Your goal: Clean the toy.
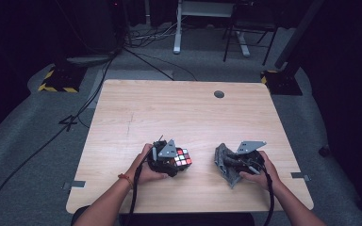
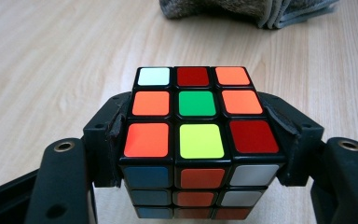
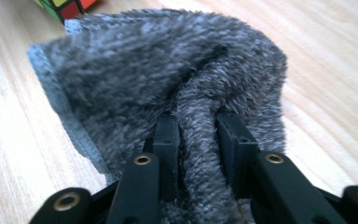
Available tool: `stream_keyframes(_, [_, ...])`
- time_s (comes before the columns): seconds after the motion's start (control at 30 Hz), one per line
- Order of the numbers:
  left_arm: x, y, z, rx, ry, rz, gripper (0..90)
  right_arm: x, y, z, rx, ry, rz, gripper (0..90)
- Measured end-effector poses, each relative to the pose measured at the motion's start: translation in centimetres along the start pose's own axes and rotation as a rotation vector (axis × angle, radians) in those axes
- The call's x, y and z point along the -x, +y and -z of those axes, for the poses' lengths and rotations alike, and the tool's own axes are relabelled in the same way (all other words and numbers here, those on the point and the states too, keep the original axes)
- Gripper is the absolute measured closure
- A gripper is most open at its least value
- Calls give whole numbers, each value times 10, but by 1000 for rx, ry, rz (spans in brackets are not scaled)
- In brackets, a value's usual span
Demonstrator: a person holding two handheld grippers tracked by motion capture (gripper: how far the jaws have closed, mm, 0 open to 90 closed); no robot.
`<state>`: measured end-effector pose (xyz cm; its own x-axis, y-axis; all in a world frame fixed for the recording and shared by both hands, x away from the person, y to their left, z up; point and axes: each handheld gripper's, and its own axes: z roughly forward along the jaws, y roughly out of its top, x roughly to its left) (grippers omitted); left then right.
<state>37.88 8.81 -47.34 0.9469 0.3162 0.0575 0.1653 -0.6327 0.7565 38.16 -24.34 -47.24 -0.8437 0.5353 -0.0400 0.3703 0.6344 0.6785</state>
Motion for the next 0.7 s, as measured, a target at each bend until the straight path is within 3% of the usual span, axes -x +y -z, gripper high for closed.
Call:
stream_keyframes(0.2, [0,-6,-3,-14,-50,18,324,-4,-1,-6,-19,17,17,655])
stream_keyframes(0.47, [1,-6,-4,-19,-46,11,320,-5,-3,-12,-25,26,14,614])
stream_keyframes(0.7, [4,-3,-1,-36,-20,1,300,-6,-1,-9,-12,35,18,527])
